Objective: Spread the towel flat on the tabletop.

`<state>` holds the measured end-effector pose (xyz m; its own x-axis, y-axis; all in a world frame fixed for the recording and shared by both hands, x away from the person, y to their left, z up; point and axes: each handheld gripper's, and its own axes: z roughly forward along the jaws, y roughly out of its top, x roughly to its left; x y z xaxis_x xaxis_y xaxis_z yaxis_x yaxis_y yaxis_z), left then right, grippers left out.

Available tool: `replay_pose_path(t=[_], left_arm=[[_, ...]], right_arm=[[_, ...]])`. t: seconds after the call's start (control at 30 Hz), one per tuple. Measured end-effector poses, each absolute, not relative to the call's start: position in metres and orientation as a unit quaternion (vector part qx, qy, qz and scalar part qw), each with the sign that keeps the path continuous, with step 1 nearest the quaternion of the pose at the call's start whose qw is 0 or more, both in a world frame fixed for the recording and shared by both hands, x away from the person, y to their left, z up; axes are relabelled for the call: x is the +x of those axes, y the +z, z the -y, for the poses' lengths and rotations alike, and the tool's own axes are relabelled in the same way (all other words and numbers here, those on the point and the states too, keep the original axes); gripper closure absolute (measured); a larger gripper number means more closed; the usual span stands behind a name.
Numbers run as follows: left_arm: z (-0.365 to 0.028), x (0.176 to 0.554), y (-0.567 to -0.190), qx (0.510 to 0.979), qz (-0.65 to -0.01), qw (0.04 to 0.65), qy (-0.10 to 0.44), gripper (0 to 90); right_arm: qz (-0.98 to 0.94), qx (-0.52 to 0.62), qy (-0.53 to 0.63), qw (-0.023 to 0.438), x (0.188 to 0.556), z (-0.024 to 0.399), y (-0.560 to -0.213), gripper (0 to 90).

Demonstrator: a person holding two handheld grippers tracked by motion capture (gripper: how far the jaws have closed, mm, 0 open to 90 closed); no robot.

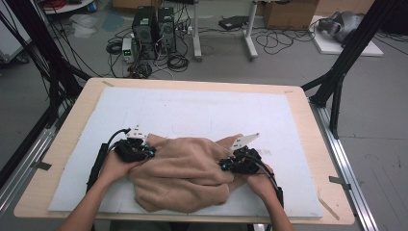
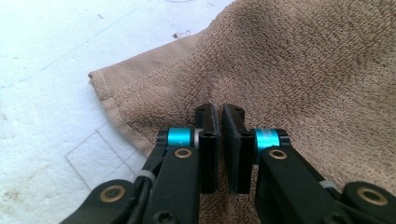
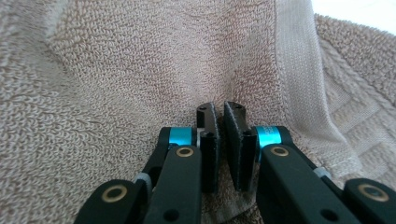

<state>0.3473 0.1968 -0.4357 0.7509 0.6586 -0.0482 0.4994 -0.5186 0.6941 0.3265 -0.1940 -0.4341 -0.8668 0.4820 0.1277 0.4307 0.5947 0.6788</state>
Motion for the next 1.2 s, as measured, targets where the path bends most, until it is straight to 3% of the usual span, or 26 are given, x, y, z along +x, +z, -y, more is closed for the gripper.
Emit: replay_pose_path(t=[0.17, 0.53, 0.73, 0.83, 1.0, 1.07, 1.1, 1.13, 1.17, 1.2], left_arm=[[-0.197, 0.341, -0.429, 0.863, -0.328, 0.359, 0.133, 85.9], [-0.216, 0.331, -0.391, 0.827, -0.333, 0.423, 0.161, 86.1], [-0.218, 0.331, -0.378, 0.822, -0.331, 0.433, 0.167, 86.2], [-0.219, 0.333, -0.371, 0.816, -0.332, 0.444, 0.163, 86.1], [-0.218, 0.356, -0.353, 0.804, -0.346, 0.448, 0.181, 86.2], [-0.216, 0.372, -0.341, 0.794, -0.353, 0.453, 0.200, 86.3], [-0.213, 0.383, -0.330, 0.789, -0.355, 0.453, 0.215, 86.3], [-0.209, 0.396, -0.318, 0.783, -0.357, 0.450, 0.241, 86.1], [-0.206, 0.408, -0.306, 0.772, -0.359, 0.452, 0.265, 86.1], [-0.202, 0.421, -0.294, 0.757, -0.363, 0.458, 0.291, 82.5]], right_arm=[[-0.889, 0.247, 0.382, 0.056, 0.327, 0.201, -0.409, 85.3], [-0.880, 0.239, 0.403, 0.082, 0.343, 0.212, -0.366, 85.3], [-0.878, 0.235, 0.412, 0.067, 0.351, 0.212, -0.355, 85.3], [-0.882, 0.225, 0.415, 0.014, 0.358, 0.212, -0.359, 85.2], [-0.883, 0.225, 0.412, 0.008, 0.377, 0.213, -0.351, 85.3], [-0.879, 0.233, 0.415, 0.031, 0.393, 0.214, -0.336, 85.5], [-0.876, 0.237, 0.416, 0.060, 0.403, 0.214, -0.325, 85.6], [-0.862, 0.261, 0.419, 0.118, 0.425, 0.214, -0.298, 85.5], [-0.862, 0.261, 0.419, 0.118, 0.425, 0.214, -0.298, 85.5], [-0.835, 0.280, 0.440, 0.174, 0.447, 0.216, -0.274, 77.6]])
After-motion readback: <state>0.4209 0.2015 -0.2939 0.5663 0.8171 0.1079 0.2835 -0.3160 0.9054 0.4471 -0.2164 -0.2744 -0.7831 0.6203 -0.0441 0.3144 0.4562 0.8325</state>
